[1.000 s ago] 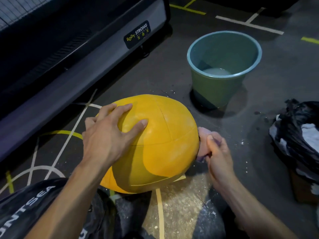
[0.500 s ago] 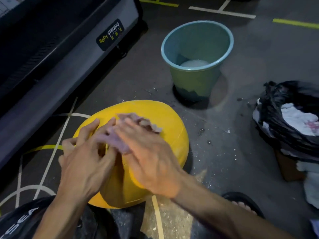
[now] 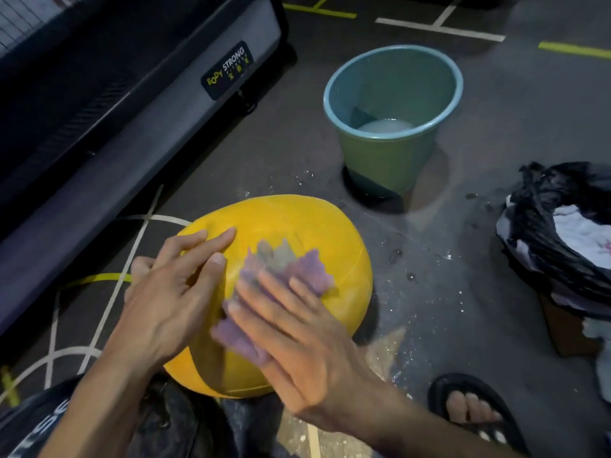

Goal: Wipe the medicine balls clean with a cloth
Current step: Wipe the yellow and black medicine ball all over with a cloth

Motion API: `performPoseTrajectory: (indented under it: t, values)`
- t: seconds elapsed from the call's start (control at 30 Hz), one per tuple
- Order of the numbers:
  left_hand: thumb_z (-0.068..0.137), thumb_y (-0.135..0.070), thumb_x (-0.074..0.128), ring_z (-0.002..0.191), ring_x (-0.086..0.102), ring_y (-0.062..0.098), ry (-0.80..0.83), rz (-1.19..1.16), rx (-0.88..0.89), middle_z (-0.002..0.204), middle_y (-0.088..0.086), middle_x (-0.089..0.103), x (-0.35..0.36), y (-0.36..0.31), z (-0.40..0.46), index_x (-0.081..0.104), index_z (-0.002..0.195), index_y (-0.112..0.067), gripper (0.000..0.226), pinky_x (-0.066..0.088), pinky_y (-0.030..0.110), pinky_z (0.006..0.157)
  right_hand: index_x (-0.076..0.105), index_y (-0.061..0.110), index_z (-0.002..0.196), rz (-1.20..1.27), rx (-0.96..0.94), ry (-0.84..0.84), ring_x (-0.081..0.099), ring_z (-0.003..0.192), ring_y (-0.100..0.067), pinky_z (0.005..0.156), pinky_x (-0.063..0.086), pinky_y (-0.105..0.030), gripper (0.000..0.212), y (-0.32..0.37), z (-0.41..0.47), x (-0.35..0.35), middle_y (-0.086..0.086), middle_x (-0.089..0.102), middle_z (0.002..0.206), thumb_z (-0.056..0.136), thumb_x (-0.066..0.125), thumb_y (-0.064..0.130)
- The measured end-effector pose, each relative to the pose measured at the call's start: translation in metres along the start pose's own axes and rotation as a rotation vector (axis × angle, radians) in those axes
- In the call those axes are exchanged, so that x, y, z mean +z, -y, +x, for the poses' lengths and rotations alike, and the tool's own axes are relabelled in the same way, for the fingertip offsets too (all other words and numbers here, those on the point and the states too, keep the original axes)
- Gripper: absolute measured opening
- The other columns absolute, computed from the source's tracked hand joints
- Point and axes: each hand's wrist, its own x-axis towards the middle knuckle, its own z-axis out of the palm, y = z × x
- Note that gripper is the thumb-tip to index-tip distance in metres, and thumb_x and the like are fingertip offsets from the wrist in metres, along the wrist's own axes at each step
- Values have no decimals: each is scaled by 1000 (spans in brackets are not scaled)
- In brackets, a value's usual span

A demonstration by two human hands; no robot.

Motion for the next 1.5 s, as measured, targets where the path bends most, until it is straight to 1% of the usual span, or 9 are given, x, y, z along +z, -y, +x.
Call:
performPoseTrajectory:
  t: [0.17,0.33,0.57,0.7,0.87,1.13,1.3,1.43,1.5]
  values:
    - [76,-89,27,117,25,4,26,-118,-32,148,-39,32,-6,2,7,41,126,-82,52,19,33,106,21,19,162,-29,81,10,15,157,-25,125,20,-52,56,-45,-50,4,-2,15,170,109,30,37]
    - [60,-99,39,128,17,2,127,-135,-30,153,-47,12,-5,-7,5,22,135,-83,78,20,53,115,25,13,161,347,561,-269,6,158,-18,126,11,-56,55,-57,-5,-3,0,12,171,109,30,30]
    - [57,-96,45,140,23,23,62,-32,-37,162,-34,14,-4,5,13,20,140,-78,88,25,51,115,33,18,158,-160,-156,38,15,157,-20,126,20,-44,57,-28,-20,23,-2,24,167,104,41,33]
    - [57,-97,46,143,20,25,66,-88,-85,163,-27,19,-6,11,23,22,141,-77,90,25,58,114,18,21,162,-2,193,-62,6,158,-16,129,3,-41,54,-64,-12,16,6,8,170,109,25,33]
    - [59,-97,46,145,19,23,49,-105,-119,162,-22,22,-4,5,30,23,144,-72,92,25,61,114,14,19,163,435,663,-296,-3,157,-11,128,4,-52,57,-67,7,12,7,3,171,108,26,29]
    - [57,-91,62,143,36,27,-7,-263,-159,155,-21,37,-10,33,26,37,133,-78,80,35,58,114,23,17,160,-47,10,6,10,158,-21,127,16,-46,56,-34,-19,32,-2,14,170,107,36,30]
    - [51,-94,66,134,45,30,22,-402,-222,156,-15,36,-18,44,19,37,134,-76,89,44,61,103,7,37,162,399,573,-132,0,156,-3,126,6,-35,54,-64,-22,41,20,-3,169,109,15,45]
    - [50,-93,70,136,45,30,27,-442,-231,157,-15,37,-16,43,19,39,133,-76,90,42,66,106,36,42,154,1078,1424,-407,43,136,-17,118,33,-45,46,-76,11,42,12,44,150,109,30,47]
    - [52,-91,69,135,46,29,24,-444,-230,156,-14,38,-15,45,20,39,134,-75,89,42,65,106,37,39,154,1098,1481,-421,46,137,-24,118,34,-45,46,-68,25,38,5,48,151,109,31,48]
